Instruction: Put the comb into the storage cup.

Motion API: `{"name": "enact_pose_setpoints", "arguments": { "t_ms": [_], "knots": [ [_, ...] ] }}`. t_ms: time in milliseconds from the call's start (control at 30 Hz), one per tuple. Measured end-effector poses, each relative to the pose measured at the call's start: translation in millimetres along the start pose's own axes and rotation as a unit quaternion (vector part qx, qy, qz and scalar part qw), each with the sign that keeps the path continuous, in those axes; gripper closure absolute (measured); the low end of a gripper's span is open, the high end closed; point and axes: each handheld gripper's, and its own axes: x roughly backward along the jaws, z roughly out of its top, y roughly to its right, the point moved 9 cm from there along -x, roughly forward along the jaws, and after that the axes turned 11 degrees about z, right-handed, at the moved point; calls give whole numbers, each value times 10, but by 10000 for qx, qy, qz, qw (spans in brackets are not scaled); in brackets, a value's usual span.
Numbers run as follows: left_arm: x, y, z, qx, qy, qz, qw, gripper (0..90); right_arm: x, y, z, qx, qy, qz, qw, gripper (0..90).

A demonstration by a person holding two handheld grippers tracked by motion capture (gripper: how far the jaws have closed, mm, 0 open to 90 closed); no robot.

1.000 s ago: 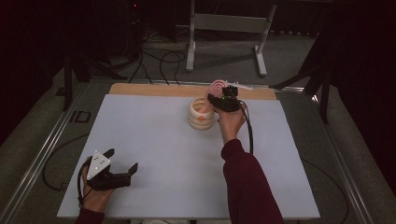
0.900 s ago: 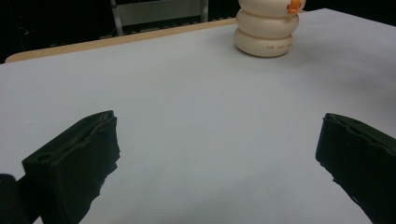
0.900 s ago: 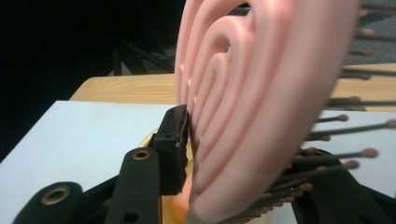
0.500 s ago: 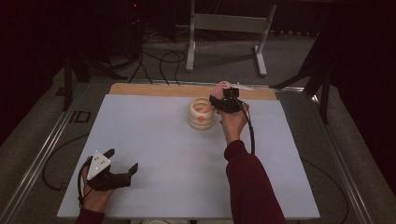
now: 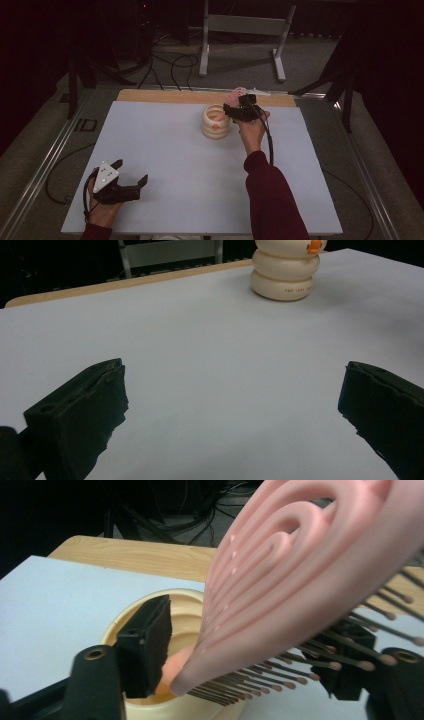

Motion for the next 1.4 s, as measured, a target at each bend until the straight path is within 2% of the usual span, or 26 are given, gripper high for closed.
{"name": "enact_pose_setpoints", "arguments": {
  "t_ms": [400, 967, 1167, 1400],
  "knots": [
    [-5, 6, 0, 7, 7, 7, 10000, 1, 97, 75, -13, 70, -83, -50, 9999, 215],
    [-10, 10, -6, 19, -1, 16, 10000, 1, 296, 101, -12, 438, -199, -90, 9988, 139],
    [-12, 9, -11, 19, -15, 12, 10000, 1, 395, 132, -23, 408, -132, -9, 9991, 131],
    [-13, 14, -13, 3, -24, 10, 10000, 1, 484, 191, -111, 408, -229, -18, 9989, 98]
  ]
}}
